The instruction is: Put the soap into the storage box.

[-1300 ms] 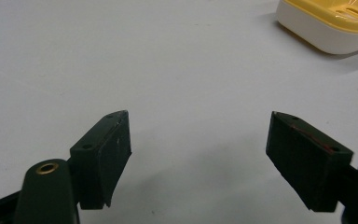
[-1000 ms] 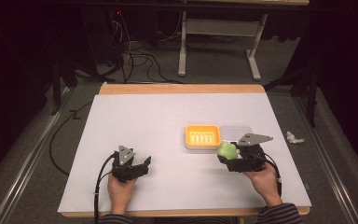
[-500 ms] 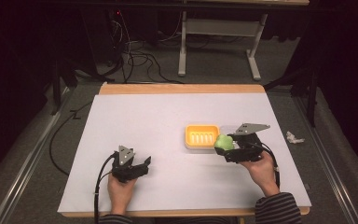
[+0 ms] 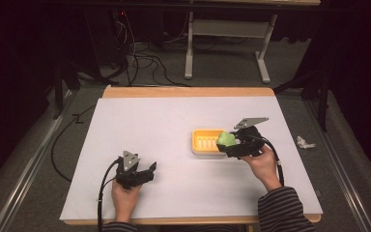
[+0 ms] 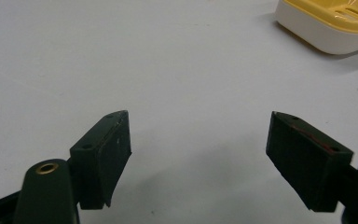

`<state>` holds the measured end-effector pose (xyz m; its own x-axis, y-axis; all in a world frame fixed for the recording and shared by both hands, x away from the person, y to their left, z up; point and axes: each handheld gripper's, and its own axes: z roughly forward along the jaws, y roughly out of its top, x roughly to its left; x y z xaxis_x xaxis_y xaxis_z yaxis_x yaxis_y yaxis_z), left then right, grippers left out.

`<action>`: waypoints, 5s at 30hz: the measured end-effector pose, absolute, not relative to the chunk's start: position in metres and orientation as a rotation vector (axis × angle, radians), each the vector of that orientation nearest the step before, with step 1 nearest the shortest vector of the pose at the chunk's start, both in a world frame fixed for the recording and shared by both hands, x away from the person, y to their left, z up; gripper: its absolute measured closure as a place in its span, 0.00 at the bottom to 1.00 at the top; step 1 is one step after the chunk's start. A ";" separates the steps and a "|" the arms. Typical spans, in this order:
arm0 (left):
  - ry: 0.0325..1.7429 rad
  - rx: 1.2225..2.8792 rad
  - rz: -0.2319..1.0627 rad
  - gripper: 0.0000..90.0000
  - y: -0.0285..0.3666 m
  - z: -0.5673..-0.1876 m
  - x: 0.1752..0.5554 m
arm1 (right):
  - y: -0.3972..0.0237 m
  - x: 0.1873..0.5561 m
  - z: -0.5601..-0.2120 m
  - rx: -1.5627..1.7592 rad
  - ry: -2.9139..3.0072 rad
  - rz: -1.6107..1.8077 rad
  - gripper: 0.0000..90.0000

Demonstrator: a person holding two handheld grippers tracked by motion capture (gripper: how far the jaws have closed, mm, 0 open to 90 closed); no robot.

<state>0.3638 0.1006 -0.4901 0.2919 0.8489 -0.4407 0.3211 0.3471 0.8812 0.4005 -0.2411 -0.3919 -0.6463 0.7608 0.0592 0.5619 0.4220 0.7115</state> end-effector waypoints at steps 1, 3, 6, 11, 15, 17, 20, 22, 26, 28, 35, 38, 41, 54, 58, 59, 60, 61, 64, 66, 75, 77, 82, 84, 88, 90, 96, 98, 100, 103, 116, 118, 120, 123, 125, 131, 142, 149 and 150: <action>1.280 1.222 0.504 0.25 0.101 -0.490 0.364 | -0.239 0.405 -0.394 1.149 2.407 1.046 0.30; 1.280 1.224 0.504 0.25 0.101 -0.490 0.364 | -0.237 0.408 -0.395 1.160 2.411 1.037 0.30; 1.281 1.224 0.504 0.25 0.101 -0.490 0.364 | -0.234 0.411 -0.395 1.147 2.416 1.035 0.30; 1.281 1.223 0.501 0.25 0.101 -0.490 0.363 | -0.228 0.415 -0.396 1.163 2.428 1.006 0.30; 1.281 1.220 0.498 0.25 0.101 -0.490 0.363 | -0.223 0.423 -0.398 1.162 2.441 0.987 0.30; 1.281 1.219 0.497 0.25 0.101 -0.490 0.363 | -0.221 0.424 -0.398 1.176 2.440 0.984 0.30; 1.282 1.215 0.495 0.25 0.101 -0.489 0.363 | -0.219 0.428 -0.401 1.168 2.452 0.970 0.30; 1.282 1.214 0.494 0.25 0.101 -0.489 0.363 | -0.217 0.431 -0.403 1.176 2.460 0.960 0.30; 1.282 1.211 0.491 0.25 0.101 -0.489 0.363 | -0.213 0.436 -0.406 1.193 2.471 0.939 0.30; 1.282 1.209 0.489 0.25 0.101 -0.489 0.363 | -0.211 0.439 -0.409 1.196 2.480 0.922 0.30; 1.281 1.212 0.491 0.25 0.101 -0.489 0.363 | -0.205 0.446 -0.416 1.205 2.494 0.880 0.30; 1.281 1.214 0.491 0.25 0.101 -0.489 0.363 | -0.204 0.448 -0.418 1.212 2.496 0.872 0.30; 1.281 1.215 0.491 0.25 0.101 -0.489 0.363 | -0.203 0.451 -0.421 1.231 2.496 0.864 0.30; 1.281 1.216 0.493 0.25 0.101 -0.489 0.363 | -0.194 0.466 -0.434 1.283 2.494 0.808 0.30; 1.281 1.216 0.492 0.25 0.101 -0.489 0.363 | -0.188 0.467 -0.437 1.273 2.504 0.772 0.30; 1.281 1.216 0.492 0.25 0.101 -0.489 0.363 | -0.187 0.466 -0.437 1.301 2.500 0.762 0.30; 1.281 1.217 0.492 0.25 0.101 -0.489 0.363 | -0.187 0.468 -0.438 1.270 2.505 0.760 0.30; 1.282 1.217 0.492 0.25 0.101 -0.489 0.363 | -0.187 0.469 -0.439 1.274 2.509 0.754 0.30; 1.288 1.214 0.498 0.25 0.101 -0.490 0.364 | -0.187 0.469 -0.440 1.275 2.512 0.745 0.30; 1.288 1.214 0.498 0.25 0.101 -0.490 0.364 | -0.187 0.469 -0.441 1.268 2.512 0.719 0.30; 1.280 1.226 0.500 0.25 0.100 -0.490 0.363 | -0.183 0.467 -0.444 1.259 2.499 0.688 0.30; 1.280 1.232 0.501 0.25 0.100 -0.490 0.363 | -0.183 0.467 -0.444 1.260 2.500 0.685 0.30; 1.277 1.229 0.498 0.25 0.100 -0.490 0.363 | -0.184 0.467 -0.443 1.260 2.484 0.702 0.29; 1.279 1.224 0.498 0.25 0.100 -0.490 0.364 | -0.184 0.466 -0.443 1.255 2.478 0.706 0.30; 1.279 1.233 0.502 0.25 0.100 -0.490 0.363 | -0.184 0.463 -0.440 1.212 2.466 0.710 0.30; 1.278 1.234 0.503 0.25 0.100 -0.490 0.363 | -0.185 0.462 -0.438 1.204 2.462 0.724 0.30; 1.275 1.240 0.511 0.25 0.098 -0.491 0.363 | -0.186 0.459 -0.433 1.195 2.431 0.739 0.30; 1.276 1.244 0.511 0.25 0.098 -0.491 0.363 | -0.188 0.457 -0.430 1.206 2.412 0.765 0.30; 1.279 1.242 0.511 0.25 0.097 -0.491 0.364 | -0.190 0.457 -0.429 1.204 2.406 0.784 0.30; 1.278 1.244 0.514 0.25 0.098 -0.491 0.364 | -0.194 0.456 -0.428 1.211 2.405 0.811 0.30; 1.275 1.254 0.534 0.26 0.096 -0.492 0.363 | -0.205 0.443 -0.412 1.204 2.369 0.829 0.31; 1.275 1.252 0.535 0.26 0.096 -0.492 0.364 | -0.207 0.440 -0.411 1.202 2.365 0.840 0.31; 1.274 1.266 0.541 0.26 0.095 -0.492 0.364 | -0.209 0.436 -0.408 1.201 2.346 0.859 0.31; 1.267 1.271 0.549 0.26 0.094 -0.493 0.363 | -0.215 0.429 -0.407 1.198 2.314 0.882 0.32; 1.271 1.268 0.550 0.26 0.094 -0.493 0.363 | -0.220 0.426 -0.409 1.210 2.309 0.890 0.32; 1.274 1.270 0.544 0.26 0.095 -0.493 0.364 | -0.228 0.419 -0.402 1.167 2.292 0.907 0.33; 1.266 1.257 0.535 0.26 0.095 -0.492 0.362 | -0.244 0.403 -0.386 1.168 2.227 0.987 0.33; 1.273 1.254 0.535 0.26 0.096 -0.492 0.363 | -0.247 0.390 -0.383 1.145 2.195 0.990 0.33; 1.274 1.254 0.534 0.26 0.096 -0.492 0.363 | -0.248 0.388 -0.382 1.149 2.198 0.987 0.33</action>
<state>0.3631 0.0962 -0.4918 0.2922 0.8664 -0.4050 0.3188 0.3110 0.8954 0.3883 -0.2477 -0.3823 -0.5402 0.8383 -0.0740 0.5015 0.3914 0.7716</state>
